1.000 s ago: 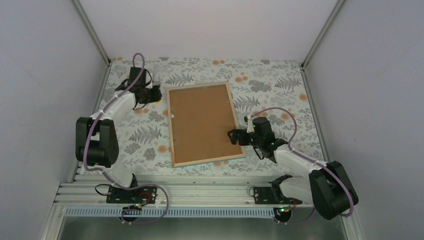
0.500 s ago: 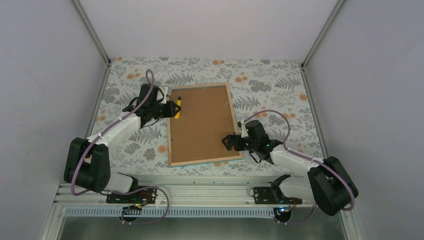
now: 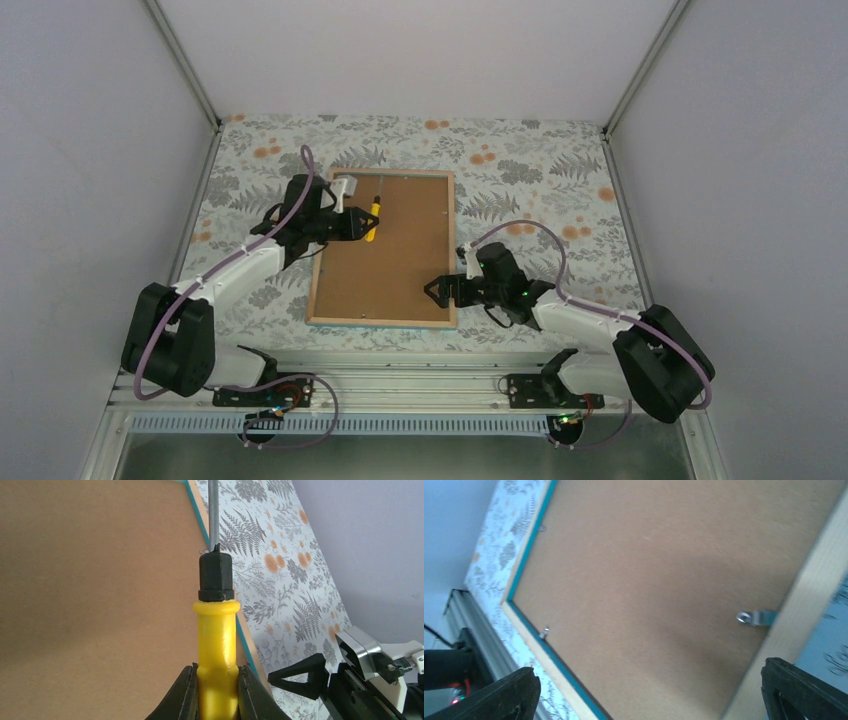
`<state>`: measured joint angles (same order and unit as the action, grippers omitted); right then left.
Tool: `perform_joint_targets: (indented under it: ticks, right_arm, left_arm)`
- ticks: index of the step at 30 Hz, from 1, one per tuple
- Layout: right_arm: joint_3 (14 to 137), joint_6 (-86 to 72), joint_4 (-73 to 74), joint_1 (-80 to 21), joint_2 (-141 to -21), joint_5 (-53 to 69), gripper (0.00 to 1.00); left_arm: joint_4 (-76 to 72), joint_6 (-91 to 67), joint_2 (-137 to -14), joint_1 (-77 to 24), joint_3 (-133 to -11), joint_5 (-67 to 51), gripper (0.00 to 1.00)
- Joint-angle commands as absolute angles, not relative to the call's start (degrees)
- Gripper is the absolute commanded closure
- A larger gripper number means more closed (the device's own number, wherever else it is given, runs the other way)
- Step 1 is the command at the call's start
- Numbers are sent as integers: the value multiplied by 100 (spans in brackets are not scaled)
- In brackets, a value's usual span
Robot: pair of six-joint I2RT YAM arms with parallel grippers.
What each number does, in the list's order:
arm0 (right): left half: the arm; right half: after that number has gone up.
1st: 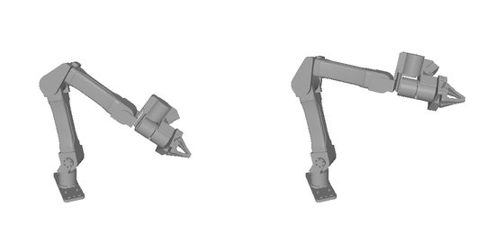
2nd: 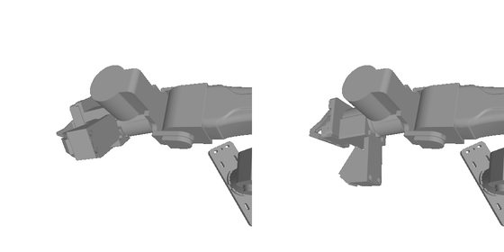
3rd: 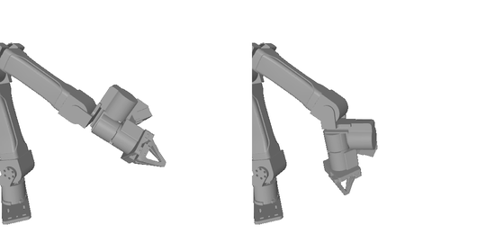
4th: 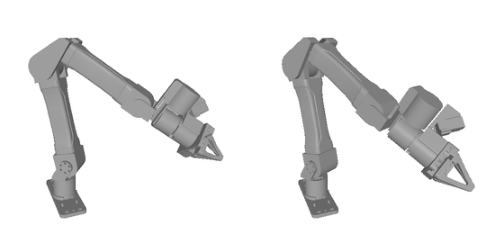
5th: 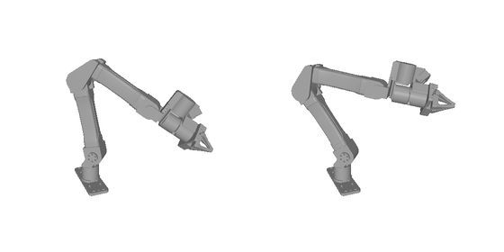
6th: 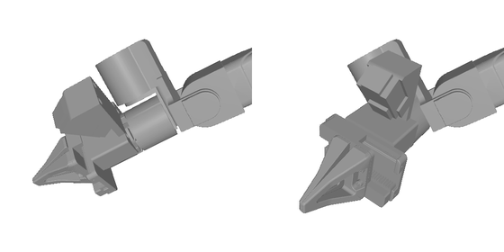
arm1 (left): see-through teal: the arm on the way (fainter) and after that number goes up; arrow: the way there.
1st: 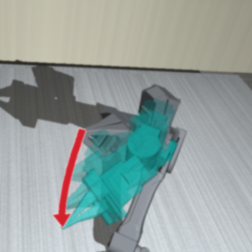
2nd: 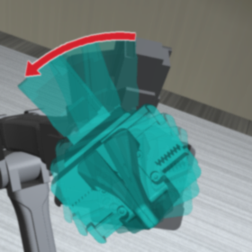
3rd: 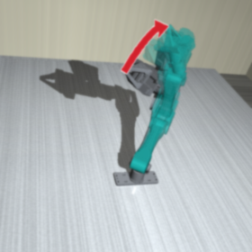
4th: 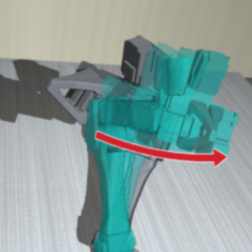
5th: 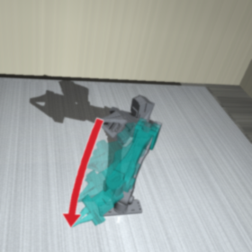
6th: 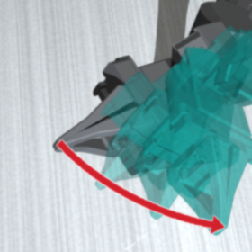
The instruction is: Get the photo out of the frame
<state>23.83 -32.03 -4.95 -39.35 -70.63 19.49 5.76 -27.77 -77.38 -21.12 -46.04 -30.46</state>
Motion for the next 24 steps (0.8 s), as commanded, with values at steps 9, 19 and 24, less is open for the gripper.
perform_joint_targets:
  ticks: [9, 19, 24]
  right_arm:
    - [2615, -3024, -1624, -3702, -6125, 3119, 2]
    - [2755, -3942, -3247, -2970, -6316, 4611, 18]
    - [2861, -4231, -3808, -2884, -6461, 4672, 24]
  left_arm:
    - [-316, -3187, -7526, -2511, -4366, -3872, 98]
    - [-869, -3435, -7451, -3295, -4506, -4189, 98]
    - [-1018, -3436, -7497, -3674, -4571, -4194, 98]
